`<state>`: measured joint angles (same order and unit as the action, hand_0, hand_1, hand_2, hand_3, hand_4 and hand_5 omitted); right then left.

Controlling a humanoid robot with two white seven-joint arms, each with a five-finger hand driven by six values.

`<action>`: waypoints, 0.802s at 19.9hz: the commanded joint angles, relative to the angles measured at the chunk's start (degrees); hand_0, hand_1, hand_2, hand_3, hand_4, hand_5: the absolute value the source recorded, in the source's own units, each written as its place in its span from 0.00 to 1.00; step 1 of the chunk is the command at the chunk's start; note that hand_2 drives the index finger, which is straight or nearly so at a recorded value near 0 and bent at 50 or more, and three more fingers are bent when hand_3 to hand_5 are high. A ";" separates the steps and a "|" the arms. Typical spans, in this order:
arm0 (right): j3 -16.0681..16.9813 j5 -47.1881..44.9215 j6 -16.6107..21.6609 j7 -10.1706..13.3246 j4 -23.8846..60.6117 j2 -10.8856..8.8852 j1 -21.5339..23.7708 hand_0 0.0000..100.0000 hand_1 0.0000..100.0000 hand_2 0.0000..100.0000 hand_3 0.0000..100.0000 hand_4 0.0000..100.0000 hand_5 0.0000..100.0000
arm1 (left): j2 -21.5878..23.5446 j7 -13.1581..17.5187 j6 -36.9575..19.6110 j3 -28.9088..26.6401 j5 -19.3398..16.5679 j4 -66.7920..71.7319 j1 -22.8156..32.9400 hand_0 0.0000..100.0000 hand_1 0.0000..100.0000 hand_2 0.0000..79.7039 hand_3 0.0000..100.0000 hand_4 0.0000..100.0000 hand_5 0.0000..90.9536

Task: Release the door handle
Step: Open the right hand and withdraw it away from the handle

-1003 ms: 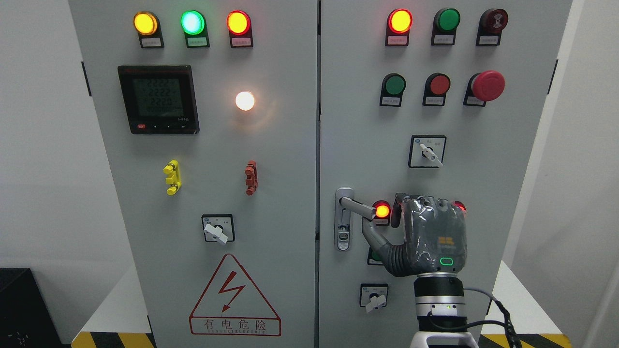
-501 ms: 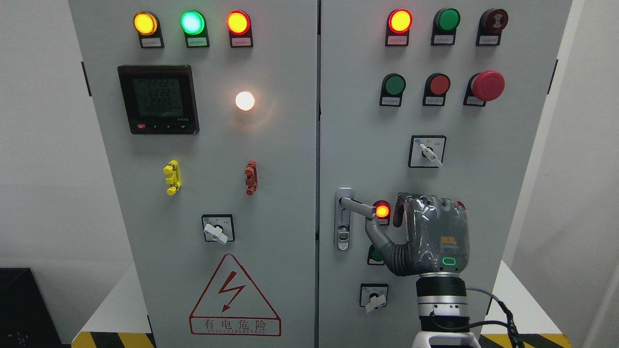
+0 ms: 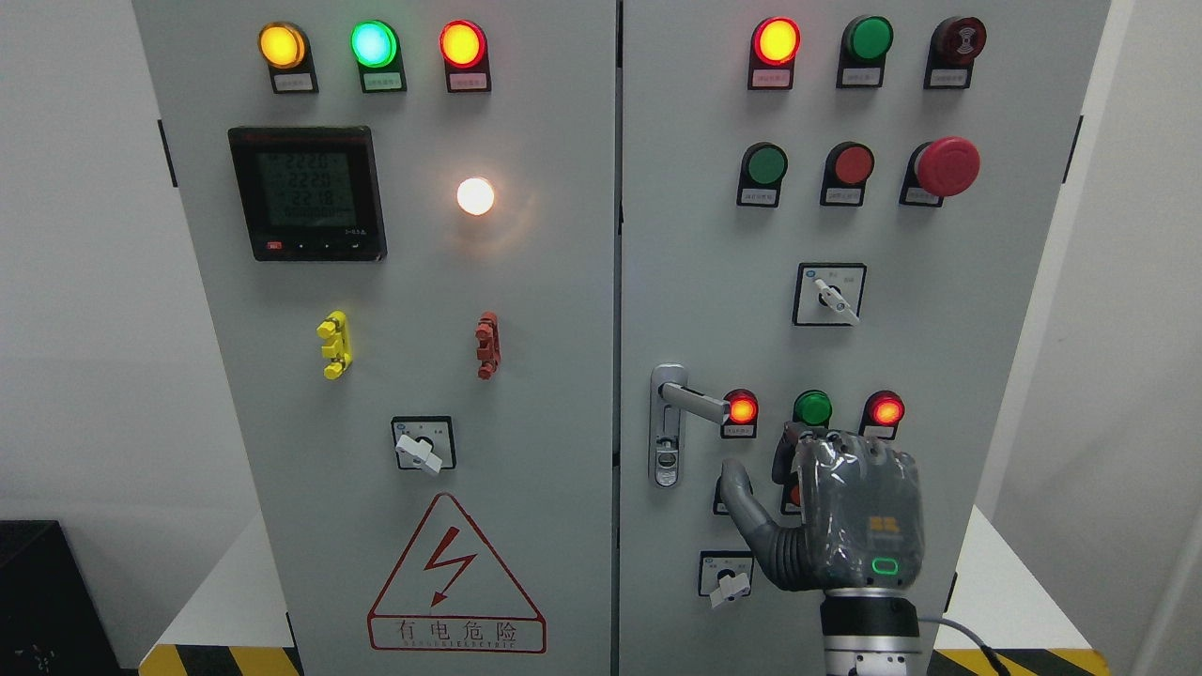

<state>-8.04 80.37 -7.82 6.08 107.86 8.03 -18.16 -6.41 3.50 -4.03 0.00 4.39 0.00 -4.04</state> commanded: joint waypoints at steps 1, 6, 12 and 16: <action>3.64 -0.03 3.50 0.78 9.12 -0.30 6.55 0.34 0.37 0.49 0.84 0.74 0.67 | 0.00 -0.07 0.07 1.14 0.00 -0.97 0.00 0.00 0.00 0.03 0.08 0.01 0.00; 8.03 -0.73 6.75 0.87 11.94 -0.04 7.88 0.32 0.34 0.28 0.41 0.36 0.25 | 0.00 -0.16 0.07 1.14 0.00 -0.97 0.00 0.00 0.00 0.03 0.08 0.01 0.00; 15.33 -5.83 15.89 1.57 11.85 -0.04 8.75 0.27 0.25 0.03 0.02 0.00 0.00 | 0.00 -0.16 0.07 1.14 0.00 -0.96 0.00 0.00 0.00 0.03 0.08 0.01 0.00; 17.97 -8.81 18.89 1.66 11.85 -0.04 8.84 0.27 0.24 0.00 0.00 0.00 0.00 | 0.00 -0.16 0.07 1.14 0.00 -0.88 0.00 0.00 0.00 0.03 0.08 0.01 0.00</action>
<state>1.72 75.07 9.02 7.70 116.78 7.99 -10.23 -6.41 3.38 -3.95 0.00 4.39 0.00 -4.04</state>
